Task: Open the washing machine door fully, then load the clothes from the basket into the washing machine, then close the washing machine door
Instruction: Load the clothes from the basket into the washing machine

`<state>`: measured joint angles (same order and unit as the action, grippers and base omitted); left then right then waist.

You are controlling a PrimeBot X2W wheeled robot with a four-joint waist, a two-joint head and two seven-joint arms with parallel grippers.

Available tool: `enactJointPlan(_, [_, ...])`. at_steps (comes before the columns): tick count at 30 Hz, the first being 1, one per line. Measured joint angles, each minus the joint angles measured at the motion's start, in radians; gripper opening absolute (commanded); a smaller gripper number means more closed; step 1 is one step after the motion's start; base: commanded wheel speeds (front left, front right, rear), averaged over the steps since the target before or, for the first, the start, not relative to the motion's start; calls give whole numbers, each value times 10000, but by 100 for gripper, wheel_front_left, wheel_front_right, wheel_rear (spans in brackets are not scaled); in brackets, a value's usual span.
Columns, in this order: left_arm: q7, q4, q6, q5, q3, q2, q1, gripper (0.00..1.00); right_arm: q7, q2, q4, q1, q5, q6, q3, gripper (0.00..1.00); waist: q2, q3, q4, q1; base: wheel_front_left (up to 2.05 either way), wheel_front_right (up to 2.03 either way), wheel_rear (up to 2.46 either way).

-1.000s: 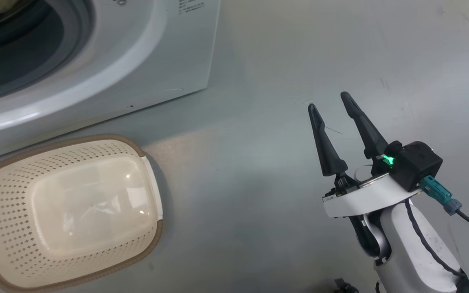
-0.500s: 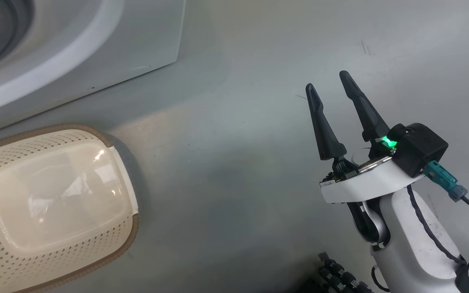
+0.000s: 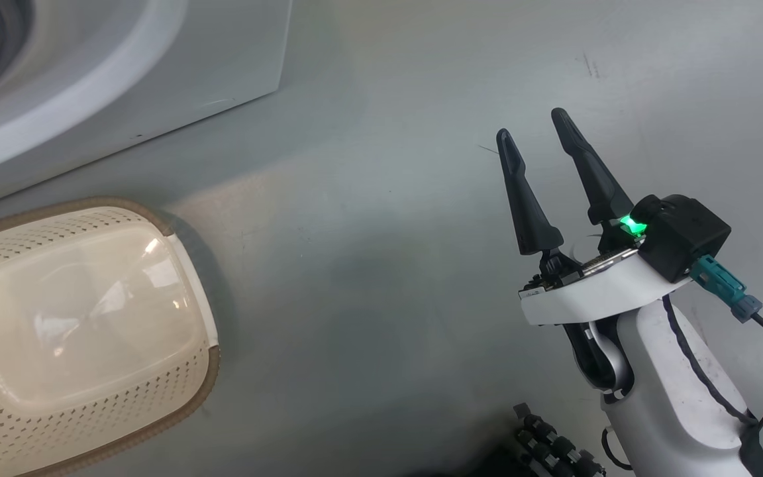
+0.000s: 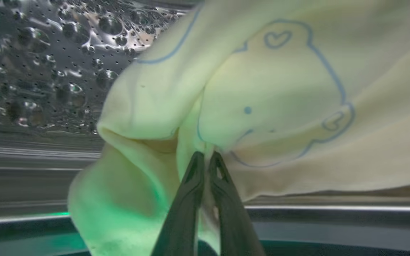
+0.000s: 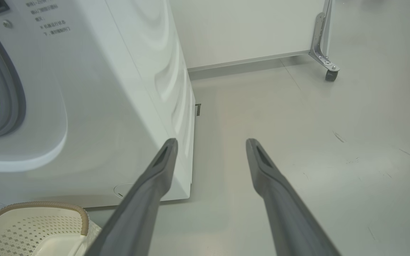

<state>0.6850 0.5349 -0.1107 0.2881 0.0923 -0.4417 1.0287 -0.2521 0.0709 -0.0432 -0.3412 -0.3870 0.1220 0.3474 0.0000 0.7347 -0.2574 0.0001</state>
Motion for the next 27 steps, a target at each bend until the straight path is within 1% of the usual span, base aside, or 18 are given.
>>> enactJointPlan(6, [-481,-380,0,-702,-240,-525,659,0,0,-13,-2,-54,-19,0,102,100,0,112,-30,0,0,0,0])
enactJointPlan(12, [-1204,-779,-2,-970,-301,-788,1247,0,0,-54,27,-327,-150,0,276,100,0,302,-167,0,0,0,0])
enactJointPlan(17, [-1950,-930,-2,-978,-309,-746,1522,0,0,-61,29,-414,-215,0,328,100,0,466,-340,0,0,0,0])
enactJointPlan(20, [-2209,-903,-33,-976,-305,-658,1599,0,0,-65,27,-414,-265,0,324,100,0,562,-438,0,0,0,0])
enactJointPlan(25, [-2514,-520,-33,-848,-176,-184,1594,0,0,-75,17,-415,-276,0,291,100,0,657,-553,0,0,0,0])
enactJointPlan(27, [-2564,-336,-33,-828,-151,-123,1592,0,0,-75,10,-415,-276,0,282,100,0,671,-571,0,0,0,0])
